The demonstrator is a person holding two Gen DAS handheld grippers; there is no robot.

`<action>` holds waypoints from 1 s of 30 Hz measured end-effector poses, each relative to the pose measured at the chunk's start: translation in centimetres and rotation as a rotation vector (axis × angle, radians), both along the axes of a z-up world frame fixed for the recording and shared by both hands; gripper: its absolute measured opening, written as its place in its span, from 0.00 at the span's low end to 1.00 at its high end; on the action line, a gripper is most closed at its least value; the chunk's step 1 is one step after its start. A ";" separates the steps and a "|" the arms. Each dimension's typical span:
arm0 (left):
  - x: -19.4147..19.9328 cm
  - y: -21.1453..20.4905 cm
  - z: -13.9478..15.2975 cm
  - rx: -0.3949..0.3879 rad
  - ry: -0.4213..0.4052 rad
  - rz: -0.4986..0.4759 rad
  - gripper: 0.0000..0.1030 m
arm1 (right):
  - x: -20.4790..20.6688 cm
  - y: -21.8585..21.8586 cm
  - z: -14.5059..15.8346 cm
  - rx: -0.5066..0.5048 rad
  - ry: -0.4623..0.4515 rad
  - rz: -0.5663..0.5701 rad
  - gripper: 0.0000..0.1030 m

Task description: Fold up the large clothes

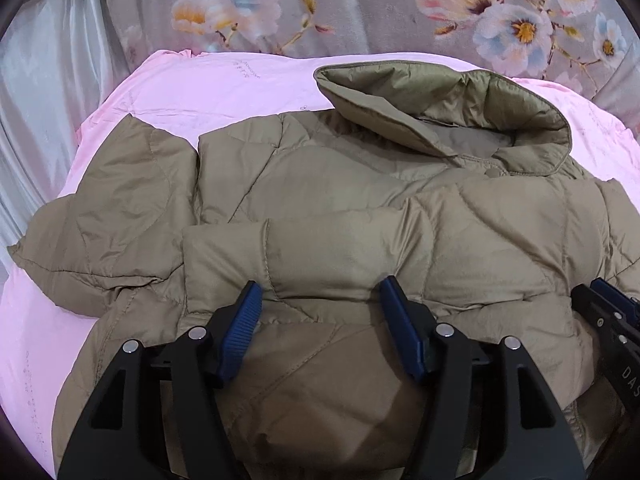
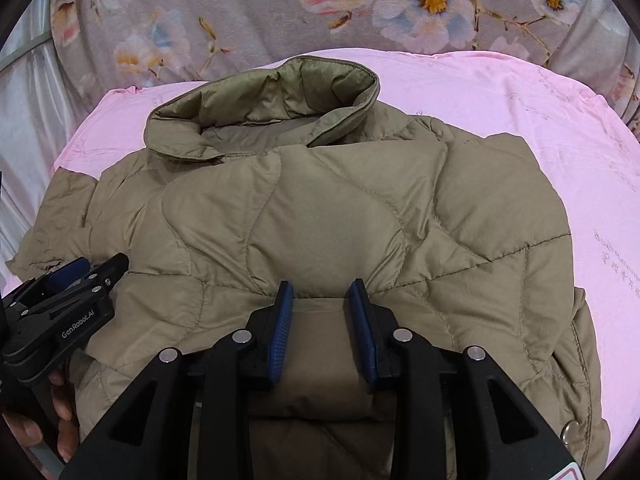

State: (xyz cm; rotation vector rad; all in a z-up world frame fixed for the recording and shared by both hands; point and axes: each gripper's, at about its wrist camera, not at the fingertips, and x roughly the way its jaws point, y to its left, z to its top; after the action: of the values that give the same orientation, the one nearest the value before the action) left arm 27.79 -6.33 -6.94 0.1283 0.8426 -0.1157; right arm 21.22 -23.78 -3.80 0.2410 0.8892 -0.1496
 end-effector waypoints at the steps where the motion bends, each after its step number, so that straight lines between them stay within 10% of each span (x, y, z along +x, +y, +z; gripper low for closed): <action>1: 0.0 -0.1 -0.1 0.006 -0.001 0.001 0.58 | -0.1 -0.1 0.0 -0.001 0.000 0.000 0.29; 7: 0.0 0.1 -0.2 -0.009 -0.005 0.010 0.60 | 0.2 -0.5 -0.2 0.016 -0.006 -0.001 0.29; 11: -0.6 4.1 1.2 -0.212 0.022 0.025 0.61 | -0.2 -1.2 0.1 0.062 -0.028 -0.005 0.31; 15: -1.7 12.8 5.1 -0.356 -0.013 0.139 0.83 | -3.7 -0.7 2.1 0.045 -0.062 -0.026 0.48; 19: -0.3 24.6 7.3 -0.337 -0.061 0.370 0.87 | -7.8 0.7 2.9 0.029 -0.078 -0.007 0.55; 25: 3.9 40.6 4.0 -0.460 0.052 0.706 0.86 | -10.9 2.1 2.1 -0.004 -0.064 0.007 0.64; 30: 5.8 45.7 0.3 -0.666 0.124 0.770 0.76 | -10.8 2.4 1.4 -0.021 -0.044 -0.004 0.65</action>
State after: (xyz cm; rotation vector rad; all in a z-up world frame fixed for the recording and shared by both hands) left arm 33.57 39.36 -6.64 -0.8321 0.8873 0.3251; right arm 10.42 -21.34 -2.39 0.2253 0.8429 -0.1568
